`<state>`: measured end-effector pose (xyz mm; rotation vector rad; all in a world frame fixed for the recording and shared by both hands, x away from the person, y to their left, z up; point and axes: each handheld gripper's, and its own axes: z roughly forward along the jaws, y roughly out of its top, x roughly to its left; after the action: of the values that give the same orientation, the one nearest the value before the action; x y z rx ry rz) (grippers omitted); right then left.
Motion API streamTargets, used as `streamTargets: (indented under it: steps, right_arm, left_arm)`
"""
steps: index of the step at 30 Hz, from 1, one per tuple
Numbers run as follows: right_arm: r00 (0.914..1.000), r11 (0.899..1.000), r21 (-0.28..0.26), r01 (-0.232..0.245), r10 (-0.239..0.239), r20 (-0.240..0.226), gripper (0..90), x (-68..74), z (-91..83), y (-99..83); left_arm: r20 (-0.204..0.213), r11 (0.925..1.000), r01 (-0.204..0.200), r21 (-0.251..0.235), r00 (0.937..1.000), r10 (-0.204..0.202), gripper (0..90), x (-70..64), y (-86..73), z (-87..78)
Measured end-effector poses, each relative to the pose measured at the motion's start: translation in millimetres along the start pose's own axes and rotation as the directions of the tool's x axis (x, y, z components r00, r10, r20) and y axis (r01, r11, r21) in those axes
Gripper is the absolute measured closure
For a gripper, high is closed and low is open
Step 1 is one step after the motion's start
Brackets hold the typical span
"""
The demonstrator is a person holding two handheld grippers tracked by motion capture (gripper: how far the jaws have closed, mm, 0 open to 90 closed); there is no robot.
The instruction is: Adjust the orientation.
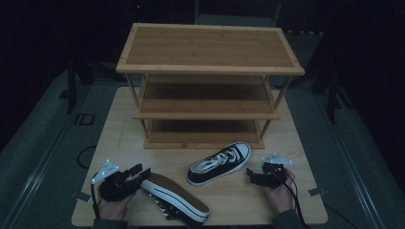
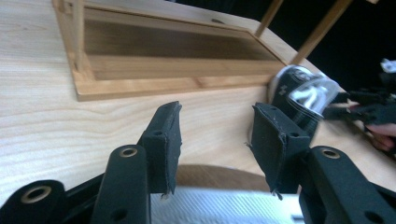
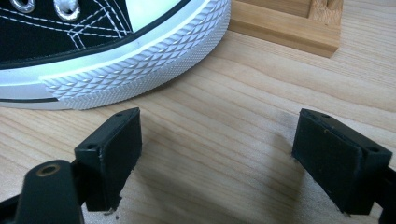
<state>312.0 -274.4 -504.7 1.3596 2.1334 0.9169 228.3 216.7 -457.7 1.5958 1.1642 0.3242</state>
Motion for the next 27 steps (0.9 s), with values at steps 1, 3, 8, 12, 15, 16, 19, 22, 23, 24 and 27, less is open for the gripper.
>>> streamTargets:
  steps: [1, 3, 8, 12, 15, 16, 19, 22, 23, 24, 27]
  right_arm:
    - [1.0000, 1.000, 0.000, 0.000, 0.000, 0.000, 15.3, 0.0, 0.0, 0.0]
    - [1.0000, 1.000, 0.000, 0.000, 0.000, 0.000, 15.3, 0.0, 0.0, 0.0]
    - [1.0000, 1.000, 0.000, 0.000, 0.000, 0.000, 15.3, 0.0, 0.0, 0.0]
    - [1.0000, 1.000, 0.000, 0.000, 0.000, 0.000, 15.3, 0.0, 0.0, 0.0]
    - [1.0000, 1.000, 0.000, 0.000, 0.000, 0.000, 15.3, 0.0, 0.0, 0.0]
    - [1.0000, 1.000, 0.000, 0.000, 0.000, 0.000, 15.3, 0.0, 0.0, 0.0]
    - [1.0000, 1.000, 0.000, 0.000, 0.000, 0.000, 15.3, 0.0, 0.0, 0.0]
    - [1.0000, 1.000, 0.000, 0.000, 0.000, 0.000, 15.3, 0.0, 0.0, 0.0]
    - [1.0000, 1.000, 0.000, 0.000, 0.000, 0.000, 15.3, 0.0, 0.0, 0.0]
    - [1.0000, 1.000, 0.000, 0.000, 0.000, 0.000, 15.3, 0.0, 0.0, 0.0]
    - [1.0000, 1.000, 0.000, 0.000, 0.000, 0.000, 15.3, 0.0, 0.0, 0.0]
  left_arm:
    - [0.000, 1.0000, 0.000, 0.000, 1.0000, 0.000, 54.0, 0.0, 0.0, 0.0]
    - [0.003, 0.9998, -0.011, 0.014, 0.9999, 0.011, 54.0, -2.6, -5.6, -6.8]
    - [0.004, 0.9999, -0.011, 0.012, 0.9999, 0.011, 54.1, -4.1, -10.9, -16.7]
    - [0.022, 0.9999, -0.001, 0.016, 0.9998, 0.001, 54.1, -2.9, -16.6, -22.8]
    - [0.023, 0.9993, -0.005, 0.038, 0.9997, 0.004, 54.7, -4.5, -22.6, -26.1]
    - [0.027, 0.9989, -0.006, 0.047, 0.9996, 0.005, 55.4, -5.5, -24.4, -27.6]
    - [0.035, 0.9987, -0.002, 0.050, 0.9994, 0.000, 57.2, -8.8, -28.0, -30.0]
    - [0.045, 0.9952, -0.029, 0.094, 0.9987, 0.025, 59.5, -17.7, -33.6, -28.3]
    - [0.045, 0.9939, -0.036, 0.104, 0.9985, 0.031, 60.0, -19.6, -33.9, -26.8]
    - [0.043, 0.9920, -0.046, 0.117, 0.9982, 0.041, 60.3, -21.4, -33.9, -24.8]
    - [0.052, 0.9856, -0.074, 0.152, 0.9964, 0.067, 61.0, -26.9, -33.7, -16.1]
